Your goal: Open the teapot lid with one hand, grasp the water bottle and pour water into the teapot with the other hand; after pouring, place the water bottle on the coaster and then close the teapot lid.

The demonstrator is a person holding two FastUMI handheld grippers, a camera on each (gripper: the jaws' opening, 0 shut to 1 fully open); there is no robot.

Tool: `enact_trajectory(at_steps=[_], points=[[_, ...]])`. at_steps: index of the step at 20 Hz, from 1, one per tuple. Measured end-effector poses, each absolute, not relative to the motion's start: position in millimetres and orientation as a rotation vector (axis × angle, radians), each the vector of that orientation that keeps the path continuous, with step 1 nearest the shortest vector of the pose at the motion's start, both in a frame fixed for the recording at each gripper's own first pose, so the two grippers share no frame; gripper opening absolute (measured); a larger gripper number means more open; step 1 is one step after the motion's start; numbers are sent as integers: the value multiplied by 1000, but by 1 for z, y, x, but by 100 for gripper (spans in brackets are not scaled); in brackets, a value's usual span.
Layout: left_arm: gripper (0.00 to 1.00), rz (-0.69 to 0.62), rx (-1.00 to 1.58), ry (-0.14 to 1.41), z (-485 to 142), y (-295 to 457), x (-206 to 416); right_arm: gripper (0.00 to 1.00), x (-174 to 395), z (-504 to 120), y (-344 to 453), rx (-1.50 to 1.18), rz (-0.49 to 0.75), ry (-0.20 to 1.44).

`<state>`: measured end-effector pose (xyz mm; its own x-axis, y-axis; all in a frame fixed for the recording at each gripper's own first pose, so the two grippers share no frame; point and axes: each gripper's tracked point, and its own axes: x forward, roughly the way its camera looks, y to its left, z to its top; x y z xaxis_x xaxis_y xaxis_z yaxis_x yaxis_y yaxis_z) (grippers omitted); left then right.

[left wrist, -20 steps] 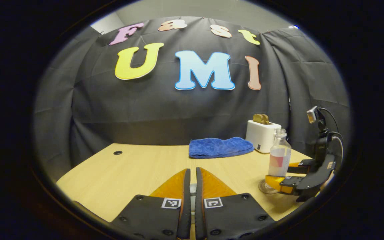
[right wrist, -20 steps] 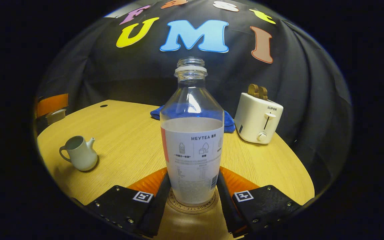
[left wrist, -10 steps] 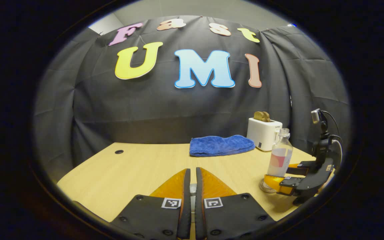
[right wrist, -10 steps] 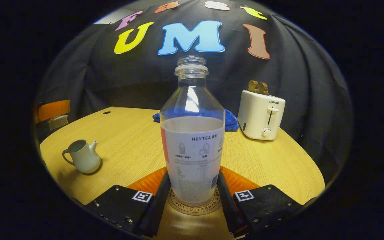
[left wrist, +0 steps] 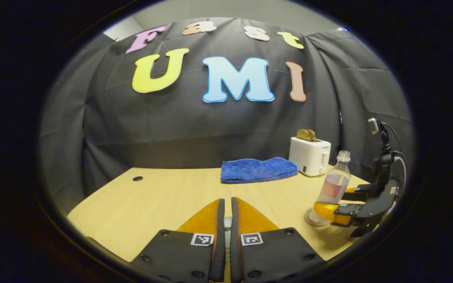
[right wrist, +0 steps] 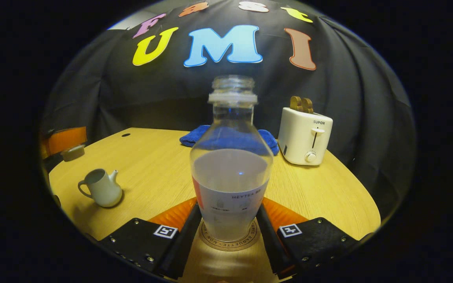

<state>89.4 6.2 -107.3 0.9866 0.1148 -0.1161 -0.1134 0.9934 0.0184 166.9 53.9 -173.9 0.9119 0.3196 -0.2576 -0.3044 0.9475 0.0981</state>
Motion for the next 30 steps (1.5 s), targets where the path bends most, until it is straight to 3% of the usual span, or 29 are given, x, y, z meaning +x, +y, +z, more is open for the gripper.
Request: enact_trajectory(at_steps=[3,5,15,23,30], points=[[12,102,12,123,-109,6,94,79,169,-143,50,41,316,234],[12,87,10,124,-111,7,95,99,169,-113,46,29,306,184],[11,30,8,124,-121,19,104,96,120,4,36,-5,224,2],[12,-25,2,158,-170,17,116,96,63,24,38,93,149,24],[12,-39,22,128,-180,13,117,96,53,32,22,140,81,33]])
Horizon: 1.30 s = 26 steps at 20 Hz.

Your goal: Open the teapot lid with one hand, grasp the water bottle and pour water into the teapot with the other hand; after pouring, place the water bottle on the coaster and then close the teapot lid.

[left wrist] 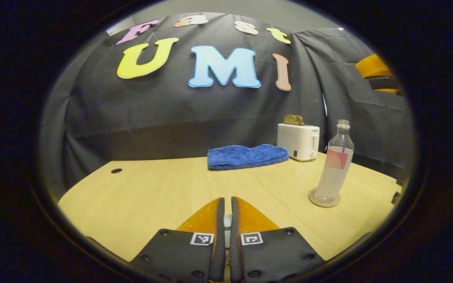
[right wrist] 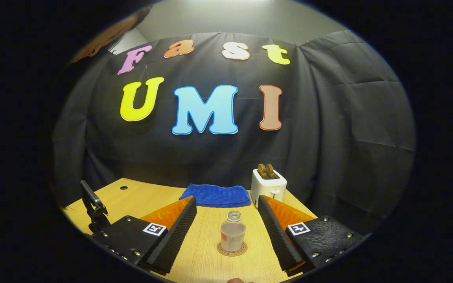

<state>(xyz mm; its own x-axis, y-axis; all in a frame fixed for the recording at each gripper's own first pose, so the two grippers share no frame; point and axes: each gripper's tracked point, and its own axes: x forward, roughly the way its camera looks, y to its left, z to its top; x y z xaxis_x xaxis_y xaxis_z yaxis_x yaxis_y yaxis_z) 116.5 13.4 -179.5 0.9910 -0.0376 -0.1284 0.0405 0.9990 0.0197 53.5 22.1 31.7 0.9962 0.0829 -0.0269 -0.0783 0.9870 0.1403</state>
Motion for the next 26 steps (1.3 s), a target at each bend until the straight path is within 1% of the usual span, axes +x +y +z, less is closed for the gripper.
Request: enact_trajectory(at_steps=[2,3,6,9,10,11,12,13,14,18,23,26], points=[[15,-46,23,128,-179,12,115,96,54,30,21,134,76,37],[18,-51,21,128,-178,10,115,96,55,30,23,133,80,41],[19,-55,34,136,-178,12,116,96,57,28,26,136,92,47],[27,-51,39,138,-169,12,117,96,60,26,24,130,92,49],[38,-48,44,135,-164,12,114,96,61,24,22,128,93,50],[36,-43,48,130,-158,13,116,96,61,24,19,126,93,49],[49,-39,48,130,-154,13,114,96,61,24,18,123,93,48],[56,-32,46,128,-148,14,113,96,62,24,14,119,93,45],[72,-26,39,124,-141,14,112,96,63,24,10,114,93,45],[94,42,33,79,-97,20,96,96,62,21,-4,87,102,29],[94,146,33,7,-31,20,64,96,61,25,-15,28,161,11],[94,173,33,-27,-1,13,48,96,60,33,-16,46,201,4]])
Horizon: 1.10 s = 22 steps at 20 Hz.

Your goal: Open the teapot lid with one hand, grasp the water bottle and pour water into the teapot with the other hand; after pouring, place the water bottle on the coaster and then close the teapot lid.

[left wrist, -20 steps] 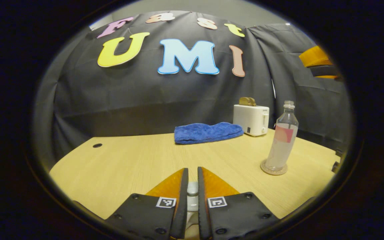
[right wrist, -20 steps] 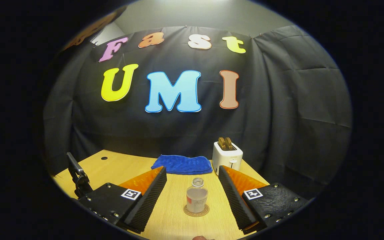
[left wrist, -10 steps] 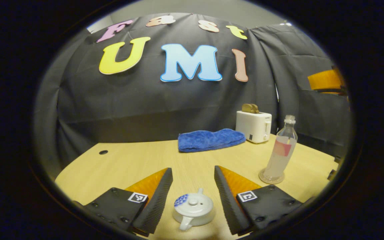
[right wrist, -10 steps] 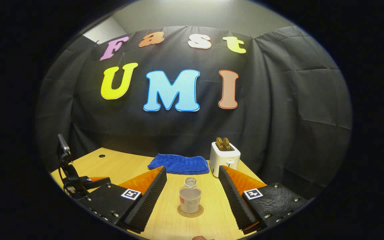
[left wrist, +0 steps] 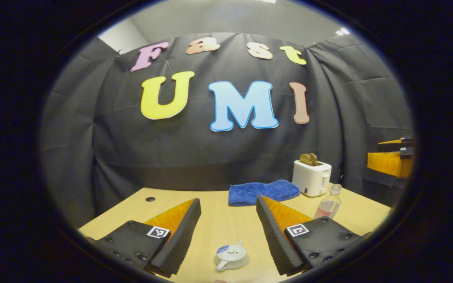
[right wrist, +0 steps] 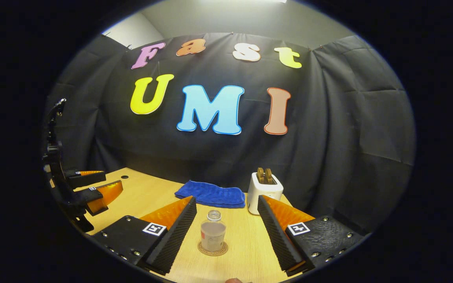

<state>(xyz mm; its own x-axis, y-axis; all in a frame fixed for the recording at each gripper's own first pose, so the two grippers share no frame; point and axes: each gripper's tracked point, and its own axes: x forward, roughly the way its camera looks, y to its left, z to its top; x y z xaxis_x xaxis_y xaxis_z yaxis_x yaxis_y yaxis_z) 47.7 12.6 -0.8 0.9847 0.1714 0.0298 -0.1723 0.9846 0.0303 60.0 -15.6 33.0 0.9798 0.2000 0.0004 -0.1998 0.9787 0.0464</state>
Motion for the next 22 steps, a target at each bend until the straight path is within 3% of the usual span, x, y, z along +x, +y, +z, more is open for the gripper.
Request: enact_trajectory(at_steps=[8,22], points=[[94,171,-6,-71,59,9,29,96,48,68,-24,21,151,-73],[94,172,-22,-72,58,33,13,96,27,72,2,36,132,-54]])
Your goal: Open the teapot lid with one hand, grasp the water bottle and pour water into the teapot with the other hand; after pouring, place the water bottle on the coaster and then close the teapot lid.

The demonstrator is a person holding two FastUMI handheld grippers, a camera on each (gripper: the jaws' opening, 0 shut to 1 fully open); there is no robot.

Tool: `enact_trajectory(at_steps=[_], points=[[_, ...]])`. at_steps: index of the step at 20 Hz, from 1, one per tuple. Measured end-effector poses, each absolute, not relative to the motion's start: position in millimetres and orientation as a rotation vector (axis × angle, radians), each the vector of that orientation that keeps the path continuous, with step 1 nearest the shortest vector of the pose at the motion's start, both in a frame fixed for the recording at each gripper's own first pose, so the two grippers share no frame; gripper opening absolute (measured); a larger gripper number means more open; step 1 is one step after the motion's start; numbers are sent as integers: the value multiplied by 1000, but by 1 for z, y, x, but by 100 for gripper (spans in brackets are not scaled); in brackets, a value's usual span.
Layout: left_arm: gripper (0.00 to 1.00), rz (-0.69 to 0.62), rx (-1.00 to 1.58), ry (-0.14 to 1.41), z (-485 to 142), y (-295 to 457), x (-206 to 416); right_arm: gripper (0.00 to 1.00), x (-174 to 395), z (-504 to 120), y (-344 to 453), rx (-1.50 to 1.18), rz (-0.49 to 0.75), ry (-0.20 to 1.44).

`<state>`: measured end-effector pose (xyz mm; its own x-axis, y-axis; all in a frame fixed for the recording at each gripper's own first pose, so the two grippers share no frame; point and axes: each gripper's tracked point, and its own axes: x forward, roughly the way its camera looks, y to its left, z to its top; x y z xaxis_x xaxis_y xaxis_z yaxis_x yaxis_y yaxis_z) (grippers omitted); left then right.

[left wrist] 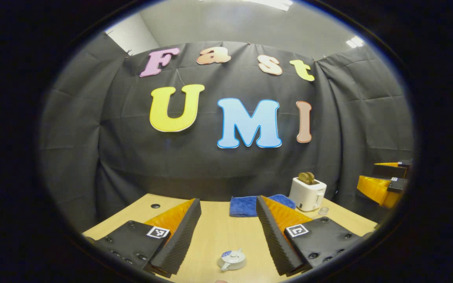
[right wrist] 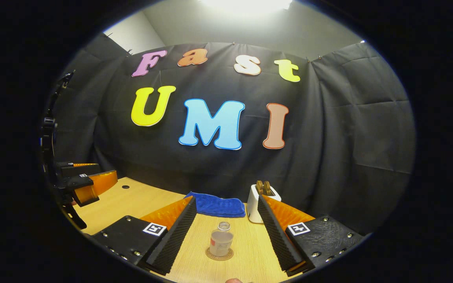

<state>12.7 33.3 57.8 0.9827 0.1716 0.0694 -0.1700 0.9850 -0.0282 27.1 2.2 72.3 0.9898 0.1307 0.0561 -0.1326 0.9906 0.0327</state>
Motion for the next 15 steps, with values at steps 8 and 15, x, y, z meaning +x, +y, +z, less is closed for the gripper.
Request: enact_trajectory(at_steps=[8,15], points=[[94,124,-26,-65,52,24,8,96,9,82,-19,70,54,-58],[94,140,-10,-70,54,4,5,96,5,82,-49,50,44,-84]])
